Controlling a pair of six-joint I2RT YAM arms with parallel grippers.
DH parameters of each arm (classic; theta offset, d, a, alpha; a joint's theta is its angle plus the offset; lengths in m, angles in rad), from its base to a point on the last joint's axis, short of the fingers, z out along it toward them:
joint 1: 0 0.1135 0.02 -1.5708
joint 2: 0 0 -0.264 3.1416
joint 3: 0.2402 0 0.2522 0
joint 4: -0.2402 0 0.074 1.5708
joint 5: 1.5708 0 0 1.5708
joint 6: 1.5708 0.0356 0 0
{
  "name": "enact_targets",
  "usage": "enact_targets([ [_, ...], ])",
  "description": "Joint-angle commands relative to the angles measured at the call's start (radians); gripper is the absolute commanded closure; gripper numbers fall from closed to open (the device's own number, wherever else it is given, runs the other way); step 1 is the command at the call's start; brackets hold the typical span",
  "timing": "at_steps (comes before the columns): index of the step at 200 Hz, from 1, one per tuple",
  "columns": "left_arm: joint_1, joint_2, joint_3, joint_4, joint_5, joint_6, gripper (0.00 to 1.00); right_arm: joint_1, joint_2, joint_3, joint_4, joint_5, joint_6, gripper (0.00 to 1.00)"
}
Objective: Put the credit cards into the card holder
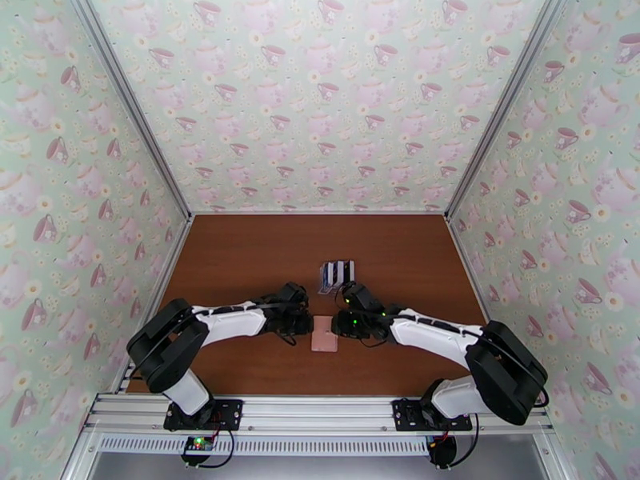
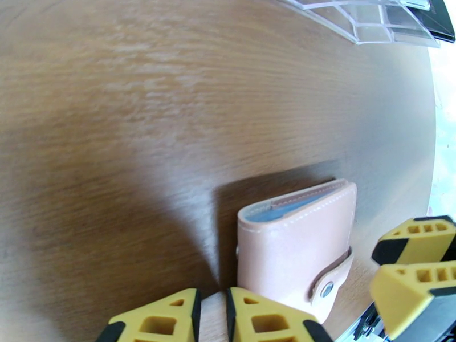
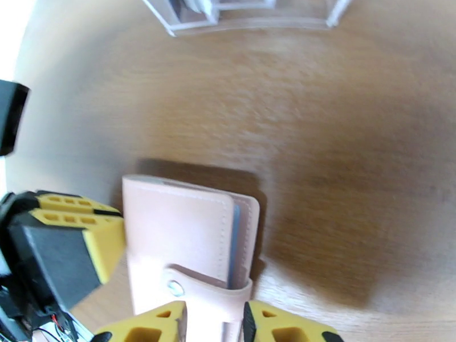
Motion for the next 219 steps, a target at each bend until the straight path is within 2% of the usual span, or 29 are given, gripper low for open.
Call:
enact_targets([
  [1, 0.006, 0.015, 0.025, -0.024, 0.004, 0.023, 0.78, -0.001, -0.016, -0.015, -0.005, 0.005, -0.006, 0.66],
  [17, 0.007, -0.005, 0.021, -0.043, -0.012, 0.024, 0.78, -0.001, -0.032, -0.015, -0.007, 0.015, -0.007, 0.65],
  [37, 0.008, -0.040, 0.021, -0.079, -0.041, 0.033, 0.77, -0.003, -0.055, -0.009, -0.011, 0.031, -0.022, 0.57],
  [64, 0.019, -0.102, 0.041, -0.163, -0.110, 0.070, 0.65, -0.035, -0.075, 0.009, -0.026, 0.027, -0.065, 0.52],
  [85, 0.054, -0.155, 0.047, -0.210, -0.145, 0.093, 0.48, -0.084, -0.104, 0.026, -0.041, 0.015, -0.105, 0.43],
  [91, 0.071, -0.167, 0.049, -0.218, -0.145, 0.099, 0.38, -0.100, -0.116, 0.032, -0.049, 0.016, -0.117, 0.40],
  [108, 0.117, -0.201, 0.053, -0.233, -0.139, 0.118, 0.19, -0.165, -0.152, 0.049, -0.063, 0.009, -0.142, 0.29],
  [121, 0.151, -0.225, 0.063, -0.248, -0.139, 0.132, 0.01, -0.211, -0.174, 0.064, -0.069, -0.004, -0.161, 0.20],
  [136, 0.188, -0.253, 0.074, -0.261, -0.144, 0.149, 0.00, -0.266, -0.194, 0.087, -0.088, -0.003, -0.185, 0.14],
  [165, 0.259, -0.308, 0.088, -0.271, -0.161, 0.176, 0.00, -0.368, -0.226, 0.130, -0.112, -0.012, -0.216, 0.08],
  [219, 0.393, -0.356, 0.119, -0.294, -0.211, 0.207, 0.00, -0.543, -0.256, 0.185, -0.126, 0.052, -0.267, 0.03],
])
